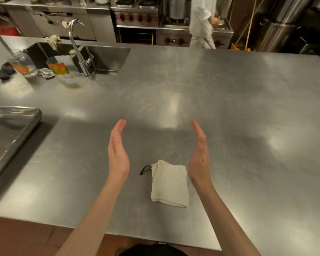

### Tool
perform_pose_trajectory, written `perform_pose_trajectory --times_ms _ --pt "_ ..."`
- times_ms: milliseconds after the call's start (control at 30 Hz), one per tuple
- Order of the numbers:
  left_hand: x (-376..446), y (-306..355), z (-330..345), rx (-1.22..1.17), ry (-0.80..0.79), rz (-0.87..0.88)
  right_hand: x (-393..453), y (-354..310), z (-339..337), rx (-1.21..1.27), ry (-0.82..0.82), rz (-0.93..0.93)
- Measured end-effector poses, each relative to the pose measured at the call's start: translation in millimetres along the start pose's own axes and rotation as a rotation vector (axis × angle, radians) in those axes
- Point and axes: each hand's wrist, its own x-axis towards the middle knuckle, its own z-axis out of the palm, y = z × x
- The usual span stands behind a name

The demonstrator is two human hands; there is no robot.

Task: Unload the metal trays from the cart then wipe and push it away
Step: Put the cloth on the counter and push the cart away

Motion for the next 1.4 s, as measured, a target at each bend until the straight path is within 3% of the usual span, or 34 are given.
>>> perform_pose_trajectory --times_ms 300,567,833,1067,1400 --pt "53 60 -70 -0.020 0.120 0.201 45 -73 80 0.103 -0.212 -0.195" --pt "43 98 -191 0.088 0.325 0.292 23 -115 199 0.172 -0.480 -0.247" --pt "-8 131 -342 0.217 0.634 0.311 -45 -156 346 0.334 -0.738 -0.363" --pt "-70 155 -460 0.314 0.865 0.306 -136 -186 448 0.455 -0.919 -0.357" --pt "-159 183 -557 0.386 1.135 0.284 -251 -226 535 0.533 -1.153 -0.354"
